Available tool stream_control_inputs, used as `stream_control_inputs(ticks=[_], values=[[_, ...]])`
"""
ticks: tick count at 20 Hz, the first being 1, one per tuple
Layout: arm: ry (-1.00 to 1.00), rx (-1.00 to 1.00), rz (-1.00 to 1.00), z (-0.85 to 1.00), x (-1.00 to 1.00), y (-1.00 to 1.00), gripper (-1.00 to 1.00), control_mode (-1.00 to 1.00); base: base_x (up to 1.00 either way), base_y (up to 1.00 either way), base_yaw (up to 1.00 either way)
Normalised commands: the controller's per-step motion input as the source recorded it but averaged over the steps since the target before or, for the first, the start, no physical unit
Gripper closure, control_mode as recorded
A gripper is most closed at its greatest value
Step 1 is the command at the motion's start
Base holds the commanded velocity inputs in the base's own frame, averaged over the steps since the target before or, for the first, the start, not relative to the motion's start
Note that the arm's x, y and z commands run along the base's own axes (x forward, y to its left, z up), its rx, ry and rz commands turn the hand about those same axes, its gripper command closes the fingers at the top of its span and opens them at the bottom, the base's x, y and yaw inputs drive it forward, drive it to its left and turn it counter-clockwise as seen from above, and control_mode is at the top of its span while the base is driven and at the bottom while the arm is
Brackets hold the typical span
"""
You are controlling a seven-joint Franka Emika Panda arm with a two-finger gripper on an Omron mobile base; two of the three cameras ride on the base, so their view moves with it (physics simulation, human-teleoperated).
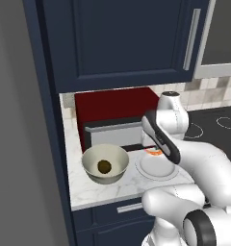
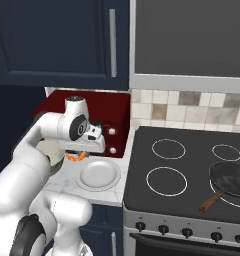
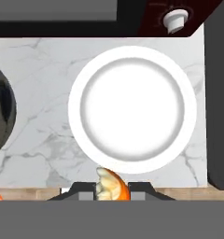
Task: Place the shrimp on the plate and place the avocado on the same plate.
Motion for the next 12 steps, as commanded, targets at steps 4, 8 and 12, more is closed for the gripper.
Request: stream_control_inputs(ticks=[4,8,12], values=[[0.0,0.0,0.0,-0.54,0.25,-0.08,1.0,-1.0,0.0,0.0,0.0],[-0.01,0.0,0.0,-0.47,0.23,-0.24,1.0,-1.0,0.0,0.0,0.0],[-0.02,0.0,0.0,-0.36,0.25,-0.23,1.0,-1.0,0.0,0.0,0.0]])
